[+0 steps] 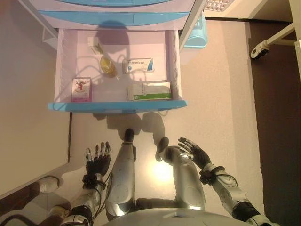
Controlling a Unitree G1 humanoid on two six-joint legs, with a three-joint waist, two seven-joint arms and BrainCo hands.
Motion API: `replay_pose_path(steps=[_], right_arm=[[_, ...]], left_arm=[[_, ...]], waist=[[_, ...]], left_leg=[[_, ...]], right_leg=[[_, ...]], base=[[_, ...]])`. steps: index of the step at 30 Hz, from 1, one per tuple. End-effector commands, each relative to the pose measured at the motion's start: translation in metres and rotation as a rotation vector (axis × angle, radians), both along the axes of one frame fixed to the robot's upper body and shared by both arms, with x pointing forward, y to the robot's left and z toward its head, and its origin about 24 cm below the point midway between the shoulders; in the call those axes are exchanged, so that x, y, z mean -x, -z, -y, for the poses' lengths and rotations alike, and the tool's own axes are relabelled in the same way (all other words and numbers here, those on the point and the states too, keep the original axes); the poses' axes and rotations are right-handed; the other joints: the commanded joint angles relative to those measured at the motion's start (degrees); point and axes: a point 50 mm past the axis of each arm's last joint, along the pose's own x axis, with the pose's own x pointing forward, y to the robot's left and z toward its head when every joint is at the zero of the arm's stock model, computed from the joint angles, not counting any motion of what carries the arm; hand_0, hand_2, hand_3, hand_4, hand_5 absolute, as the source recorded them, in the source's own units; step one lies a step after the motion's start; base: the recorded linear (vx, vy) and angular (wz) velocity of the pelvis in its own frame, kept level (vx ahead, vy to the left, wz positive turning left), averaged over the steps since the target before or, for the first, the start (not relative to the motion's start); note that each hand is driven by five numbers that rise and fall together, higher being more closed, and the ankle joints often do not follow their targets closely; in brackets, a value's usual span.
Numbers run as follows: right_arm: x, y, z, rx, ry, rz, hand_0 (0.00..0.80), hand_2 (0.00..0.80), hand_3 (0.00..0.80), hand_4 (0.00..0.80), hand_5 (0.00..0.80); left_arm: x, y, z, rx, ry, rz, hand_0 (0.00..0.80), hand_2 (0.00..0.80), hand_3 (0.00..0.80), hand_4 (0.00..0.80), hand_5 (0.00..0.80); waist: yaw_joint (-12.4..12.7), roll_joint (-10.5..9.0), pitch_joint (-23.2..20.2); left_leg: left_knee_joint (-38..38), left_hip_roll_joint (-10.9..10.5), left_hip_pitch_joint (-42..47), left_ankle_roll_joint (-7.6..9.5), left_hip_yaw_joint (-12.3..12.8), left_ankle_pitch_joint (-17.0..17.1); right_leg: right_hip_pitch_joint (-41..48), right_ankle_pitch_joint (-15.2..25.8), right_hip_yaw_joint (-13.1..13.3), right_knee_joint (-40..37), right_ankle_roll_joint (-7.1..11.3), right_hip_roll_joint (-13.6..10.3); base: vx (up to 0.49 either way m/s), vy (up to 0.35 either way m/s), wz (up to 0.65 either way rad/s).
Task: Open the drawer and pick up the medicine
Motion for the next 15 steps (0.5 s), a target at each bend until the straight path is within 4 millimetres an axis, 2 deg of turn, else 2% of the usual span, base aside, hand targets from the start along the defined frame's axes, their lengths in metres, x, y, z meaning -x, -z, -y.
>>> replay_pose_path(steps=[1,6,11,14,15], right_arm=[[0.007,-0.015,0.017,0.028,0.086,0.106,0.0,0.0,0.0,0.0,0.0],[0.002,-0.039,0.039,0.169,0.183,0.251,0.0,0.0,0.0,0.0,0.0],[-0.009,-0.09,0.058,0.324,0.213,0.481,0.0,0.0,0.0,0.0,0.0],[-0.014,-0.135,0.069,0.468,0.176,0.686,0.0,0.0,0.0,0.0,0.0],[-0.014,-0.14,0.069,0.489,0.17,0.718,0.0,0.0,0.0,0.0,0.0]], left_arm=[[0.028,0.013,0.001,-0.046,0.047,-0.112,0.0,0.0,0.0,0.0,0.0],[0.04,0.016,-0.007,-0.185,0.13,-0.204,0.0,0.0,0.0,0.0,0.0],[0.056,0.017,-0.018,-0.292,0.188,-0.252,0.0,0.0,0.0,0.0,0.0],[0.066,0.018,-0.023,-0.351,0.211,-0.271,0.0,0.0,0.0,0.0,0.0],[0.067,0.018,-0.024,-0.357,0.207,-0.273,0.0,0.0,0.0,0.0,0.0]], waist=[[-1.0,1.66,-3.3],[-1.6,1.66,-3.7],[-2.2,1.69,-4.1],[-2.6,2.08,-4.4],[-2.6,2.16,-4.5]], left_leg=[[-4.9,-2.3,4.1,4.25,5.6,-2.9],[-5.5,-2.1,5.2,4.6,6.3,-2.9],[-6.8,-1.8,6.0,5.06,6.8,-2.7],[-7.7,-1.8,6.6,5.35,7.1,-2.7],[-7.8,-1.9,6.7,5.39,7.1,-2.7]], right_leg=[[0.7,-0.6,-0.9,5.0,3.71,-0.1],[0.8,1.0,-0.4,4.9,4.68,-0.5],[0.9,2.8,0.2,4.6,5.9,-0.8],[0.9,3.7,0.8,4.0,6.57,-0.9],[1.0,3.7,0.8,3.8,6.63,-0.9]], base=[[0.054,0.035,-0.03],[0.052,0.021,-0.08],[0.039,0.02,-0.06],[0.029,0.054,-0.02],[0.014,0.065,-0.06]])
